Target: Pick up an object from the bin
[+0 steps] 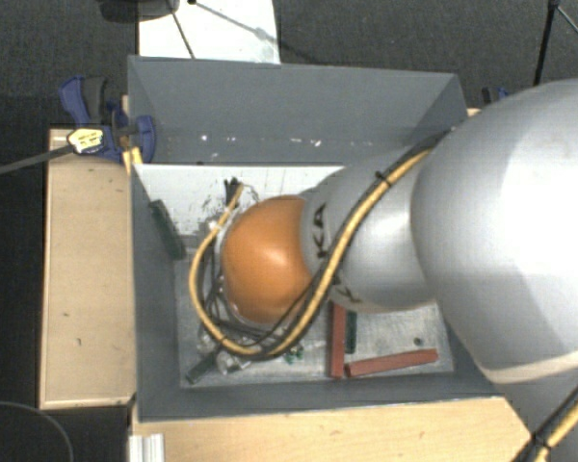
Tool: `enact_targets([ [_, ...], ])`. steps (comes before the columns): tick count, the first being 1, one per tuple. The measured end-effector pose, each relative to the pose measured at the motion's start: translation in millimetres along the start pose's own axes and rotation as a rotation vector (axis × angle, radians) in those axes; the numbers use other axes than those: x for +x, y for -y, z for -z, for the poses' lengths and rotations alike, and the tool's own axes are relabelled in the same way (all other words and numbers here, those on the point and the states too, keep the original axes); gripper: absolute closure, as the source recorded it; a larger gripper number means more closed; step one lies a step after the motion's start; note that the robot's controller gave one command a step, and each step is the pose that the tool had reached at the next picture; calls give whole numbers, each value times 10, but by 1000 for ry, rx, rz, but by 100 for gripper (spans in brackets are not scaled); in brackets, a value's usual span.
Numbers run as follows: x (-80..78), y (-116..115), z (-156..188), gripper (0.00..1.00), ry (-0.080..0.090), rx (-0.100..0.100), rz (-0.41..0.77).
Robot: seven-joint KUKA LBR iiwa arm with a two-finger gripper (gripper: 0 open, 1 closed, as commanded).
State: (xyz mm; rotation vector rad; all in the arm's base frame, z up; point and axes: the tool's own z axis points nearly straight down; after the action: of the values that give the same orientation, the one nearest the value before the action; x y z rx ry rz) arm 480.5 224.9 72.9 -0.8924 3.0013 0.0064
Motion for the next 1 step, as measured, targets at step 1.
enact_targets([
  [1,18,-3,32,100,-7,0,0],
])
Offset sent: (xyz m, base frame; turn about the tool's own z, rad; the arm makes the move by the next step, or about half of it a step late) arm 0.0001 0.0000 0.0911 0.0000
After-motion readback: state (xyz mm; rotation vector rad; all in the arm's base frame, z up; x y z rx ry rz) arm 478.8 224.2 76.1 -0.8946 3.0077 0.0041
